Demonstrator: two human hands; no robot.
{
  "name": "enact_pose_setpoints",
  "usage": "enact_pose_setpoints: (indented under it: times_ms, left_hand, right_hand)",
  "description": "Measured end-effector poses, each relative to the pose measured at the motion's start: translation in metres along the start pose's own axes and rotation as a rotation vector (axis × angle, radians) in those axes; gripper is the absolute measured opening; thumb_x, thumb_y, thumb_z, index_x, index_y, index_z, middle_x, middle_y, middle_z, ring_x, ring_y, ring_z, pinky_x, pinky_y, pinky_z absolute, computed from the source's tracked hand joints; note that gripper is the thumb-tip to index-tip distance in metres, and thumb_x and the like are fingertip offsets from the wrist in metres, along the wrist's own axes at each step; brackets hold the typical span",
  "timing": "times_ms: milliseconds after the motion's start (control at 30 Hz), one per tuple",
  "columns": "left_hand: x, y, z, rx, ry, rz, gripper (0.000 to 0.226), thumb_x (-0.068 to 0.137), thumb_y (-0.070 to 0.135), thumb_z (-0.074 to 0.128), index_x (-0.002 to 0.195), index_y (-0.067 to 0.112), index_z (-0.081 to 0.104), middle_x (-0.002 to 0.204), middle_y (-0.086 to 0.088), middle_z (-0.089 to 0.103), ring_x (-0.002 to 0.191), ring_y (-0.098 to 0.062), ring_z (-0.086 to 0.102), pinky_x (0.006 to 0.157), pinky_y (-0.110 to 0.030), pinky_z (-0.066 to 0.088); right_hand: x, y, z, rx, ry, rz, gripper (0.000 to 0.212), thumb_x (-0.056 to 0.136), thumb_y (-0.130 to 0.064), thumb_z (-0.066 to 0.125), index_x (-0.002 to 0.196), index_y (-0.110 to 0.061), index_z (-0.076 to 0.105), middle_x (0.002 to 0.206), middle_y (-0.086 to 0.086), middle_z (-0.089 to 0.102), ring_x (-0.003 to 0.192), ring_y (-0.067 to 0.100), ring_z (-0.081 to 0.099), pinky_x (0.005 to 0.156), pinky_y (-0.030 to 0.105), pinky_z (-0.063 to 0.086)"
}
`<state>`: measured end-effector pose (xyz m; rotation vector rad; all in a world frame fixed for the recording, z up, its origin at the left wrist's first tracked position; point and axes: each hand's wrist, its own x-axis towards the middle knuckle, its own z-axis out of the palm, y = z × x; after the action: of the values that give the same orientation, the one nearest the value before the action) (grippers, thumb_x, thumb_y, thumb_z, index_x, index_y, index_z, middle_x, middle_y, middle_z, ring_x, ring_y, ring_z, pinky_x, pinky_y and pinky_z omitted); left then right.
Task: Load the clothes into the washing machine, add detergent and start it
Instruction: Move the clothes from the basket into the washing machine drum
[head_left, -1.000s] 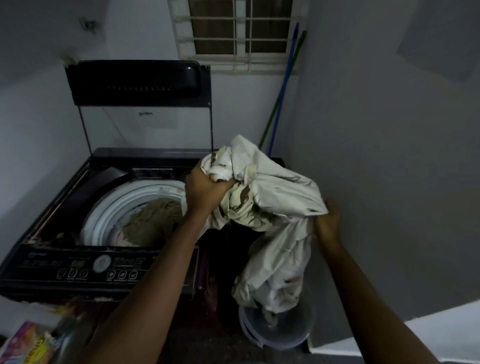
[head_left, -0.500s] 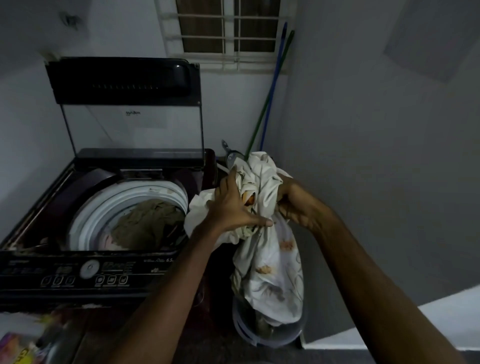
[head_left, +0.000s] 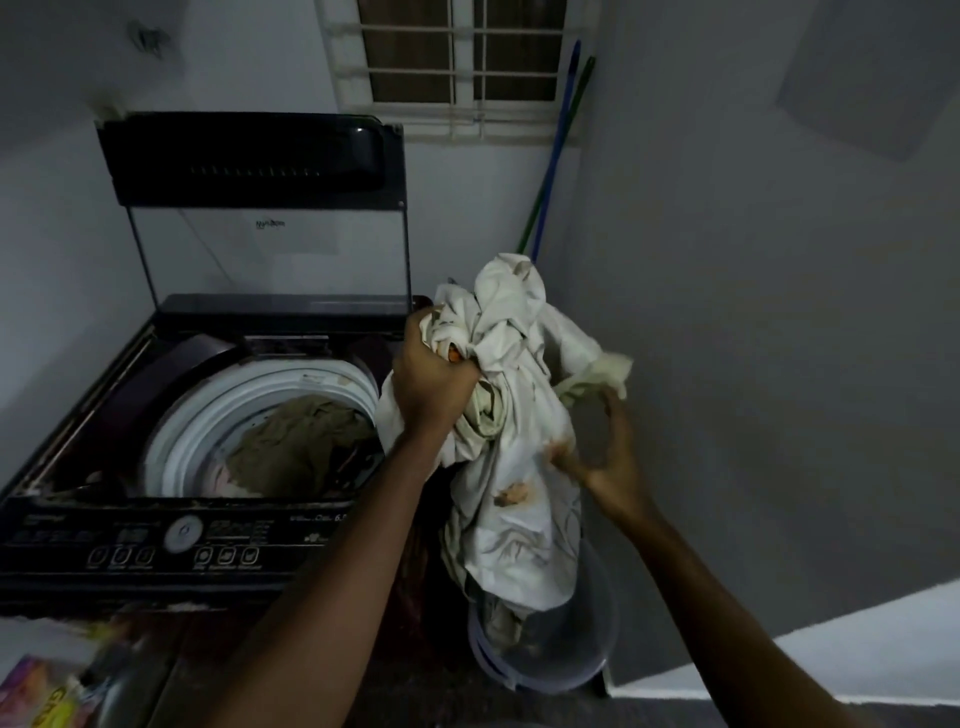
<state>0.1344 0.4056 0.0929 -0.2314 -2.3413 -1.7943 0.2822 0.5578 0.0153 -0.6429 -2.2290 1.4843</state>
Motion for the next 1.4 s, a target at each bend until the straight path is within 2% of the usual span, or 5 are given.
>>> enact_pose_setpoints:
  times_ms: [167, 567, 800, 1033, 1400]
  left_hand:
    - [0.004, 0.022, -0.003, -0.213, -0.009, -0.030, 0.053, 0.059, 0.026, 0.086, 0.106, 0.030, 0.062, 0.094, 0.019, 0.066, 0.088, -0.003, 0.064, 0.078, -0.020, 0.049]
    - [0.001, -0.016, -0.031, 0.322, 0.002, 0.019, 0.064, 0.064, 0.024, 0.075, 0.124, 0.027, 0.052, 0.117, -0.007, 0.066, 0.104, -0.035, 0.062, 0.084, -0.042, 0.051]
    - [-0.004, -0.012, 0.000, 0.226, -0.160, -0.057, 0.068, 0.066, 0.043, 0.081, 0.124, 0.032, 0.049, 0.121, -0.002, 0.065, 0.111, -0.030, 0.060, 0.091, -0.038, 0.049]
    - [0.007, -0.026, -0.007, -0.042, -0.696, 0.045, 0.140, 0.036, 0.050, 0.093, 0.151, 0.026, 0.018, 0.147, -0.003, 0.041, 0.134, -0.018, 0.045, 0.110, -0.047, 0.040]
    - [-0.007, -0.015, -0.001, -0.089, -0.126, 0.001, 0.067, 0.049, 0.053, 0.084, 0.109, 0.037, 0.059, 0.095, 0.026, 0.066, 0.095, -0.006, 0.065, 0.080, -0.024, 0.051]
  right_hand:
    - [-0.003, 0.023, 0.050, -0.257, -0.060, 0.089, 0.154, 0.039, -0.077, 0.078, 0.149, -0.027, -0.017, 0.160, -0.006, -0.003, 0.145, 0.012, 0.007, 0.112, 0.036, 0.016]
    - [0.030, -0.028, -0.001, 0.349, 0.555, -0.024, 0.011, 0.088, 0.006, 0.057, 0.096, 0.002, 0.064, 0.095, 0.015, 0.065, 0.073, -0.009, 0.061, 0.072, 0.012, 0.048]
    - [0.033, -0.098, 0.020, 0.403, -0.054, -0.024, 0.072, 0.079, 0.004, 0.050, 0.147, -0.005, 0.029, 0.147, 0.012, 0.039, 0.134, 0.023, 0.040, 0.112, 0.037, 0.034]
    - [0.026, -0.100, 0.015, 0.680, -0.280, 0.245, 0.039, 0.097, -0.012, 0.032, 0.086, -0.020, 0.069, 0.080, -0.004, 0.068, 0.082, 0.011, 0.061, 0.071, 0.019, 0.052]
    - [0.027, -0.112, -0.001, 0.815, -0.469, 0.193, 0.058, 0.092, -0.037, 0.038, 0.138, -0.004, 0.047, 0.141, 0.013, 0.052, 0.132, 0.022, 0.048, 0.116, 0.041, 0.030]
